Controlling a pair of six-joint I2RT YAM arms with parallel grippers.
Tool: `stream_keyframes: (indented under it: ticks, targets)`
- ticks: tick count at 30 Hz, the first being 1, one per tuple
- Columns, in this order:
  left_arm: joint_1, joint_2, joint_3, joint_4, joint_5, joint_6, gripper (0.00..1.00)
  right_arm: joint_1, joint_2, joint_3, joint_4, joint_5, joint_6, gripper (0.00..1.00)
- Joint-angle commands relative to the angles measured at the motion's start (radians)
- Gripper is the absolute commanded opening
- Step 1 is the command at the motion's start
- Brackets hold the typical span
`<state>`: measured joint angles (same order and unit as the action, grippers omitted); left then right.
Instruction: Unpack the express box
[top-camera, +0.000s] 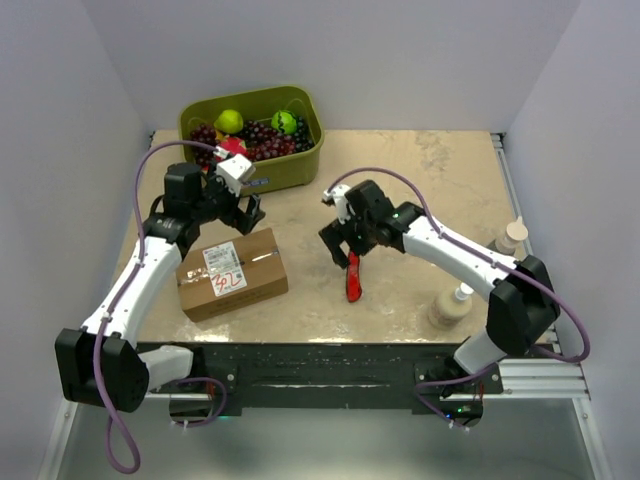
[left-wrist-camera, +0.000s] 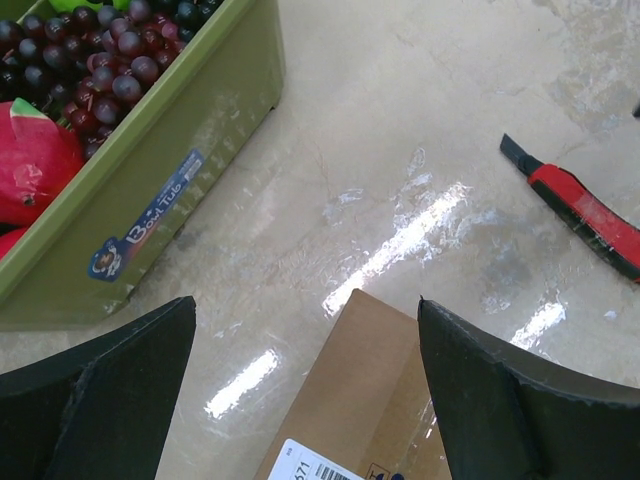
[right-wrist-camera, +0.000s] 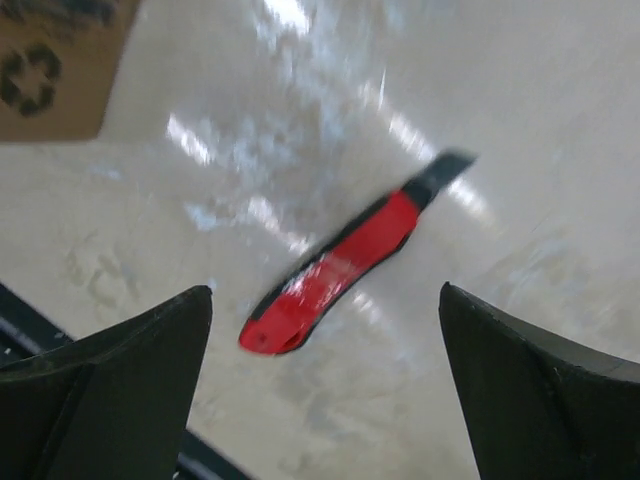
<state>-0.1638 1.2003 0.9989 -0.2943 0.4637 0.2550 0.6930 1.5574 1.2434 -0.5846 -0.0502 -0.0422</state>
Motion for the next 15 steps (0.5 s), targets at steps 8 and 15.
stream_keyframes:
  ticks: [8,15]
  targets:
    - [0.004,-0.01,-0.028,0.058,0.004,0.0,0.96,0.054,-0.048,-0.311,-0.008,-0.033,0.441,0.92]
    - [0.004,-0.051,-0.074,0.055,0.023,-0.025,0.96,0.135,-0.039,-0.291,0.103,0.024,0.433,0.91]
